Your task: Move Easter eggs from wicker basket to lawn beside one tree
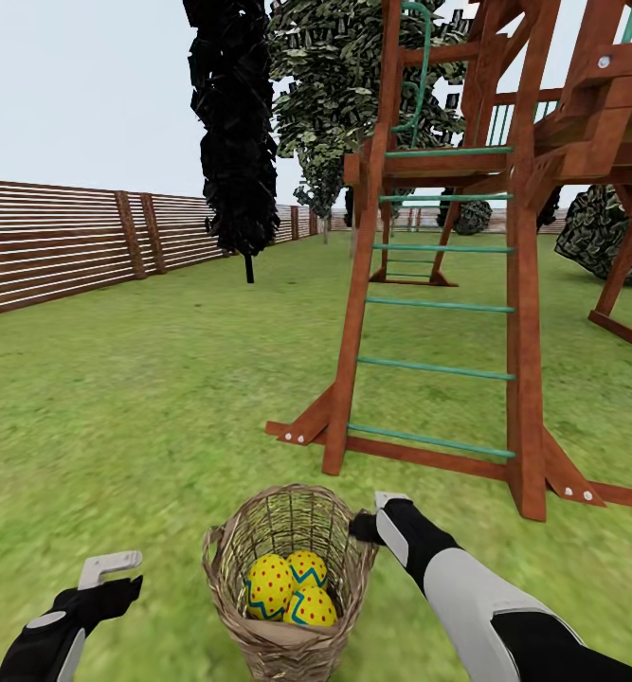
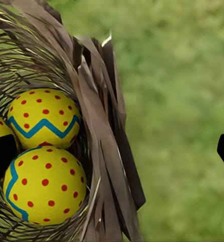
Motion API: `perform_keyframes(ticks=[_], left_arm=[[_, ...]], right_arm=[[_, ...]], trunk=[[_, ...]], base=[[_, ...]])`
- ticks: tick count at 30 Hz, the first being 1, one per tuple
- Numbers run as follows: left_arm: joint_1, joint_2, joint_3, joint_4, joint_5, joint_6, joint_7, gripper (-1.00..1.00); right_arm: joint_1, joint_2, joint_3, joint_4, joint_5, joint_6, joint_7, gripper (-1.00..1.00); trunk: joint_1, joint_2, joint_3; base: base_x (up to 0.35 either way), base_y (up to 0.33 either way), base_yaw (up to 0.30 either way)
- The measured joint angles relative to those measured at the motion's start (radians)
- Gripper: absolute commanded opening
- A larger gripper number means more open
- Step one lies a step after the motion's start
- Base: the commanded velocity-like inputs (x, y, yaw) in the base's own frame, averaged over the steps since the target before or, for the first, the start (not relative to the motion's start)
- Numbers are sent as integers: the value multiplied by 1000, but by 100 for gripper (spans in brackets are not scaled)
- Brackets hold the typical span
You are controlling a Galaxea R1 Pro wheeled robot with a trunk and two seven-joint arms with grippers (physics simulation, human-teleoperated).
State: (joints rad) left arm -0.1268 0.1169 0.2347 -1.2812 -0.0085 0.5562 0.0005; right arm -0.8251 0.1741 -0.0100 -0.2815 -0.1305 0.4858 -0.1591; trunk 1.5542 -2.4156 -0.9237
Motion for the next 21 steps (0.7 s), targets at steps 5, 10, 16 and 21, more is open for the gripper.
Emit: perform_keyframes(ticks=[5, 10, 16, 21], left_arm=[[0, 0, 0, 0, 0, 0, 0, 100], [0, 0, 0, 0, 0, 0, 0, 100], [0, 0, 1, 0, -1, 0, -1, 100], [1, 0, 0, 0, -1, 0, 1, 100]], right_arm=[[0, 0, 0, -6, 0, 0, 0, 100], [0, 0, -1, -9, -1, 0, -1, -100], [0, 0, 0, -10, 10, 1, -1, -100], [0, 0, 0, -8, -38, -12, -1, -100]], trunk=[[0, 0, 0], [0, 0, 0], [0, 0, 0], [0, 0, 0]], base=[[0, 0, 0], [0, 0, 0], [0, 0, 0], [0, 0, 0]])
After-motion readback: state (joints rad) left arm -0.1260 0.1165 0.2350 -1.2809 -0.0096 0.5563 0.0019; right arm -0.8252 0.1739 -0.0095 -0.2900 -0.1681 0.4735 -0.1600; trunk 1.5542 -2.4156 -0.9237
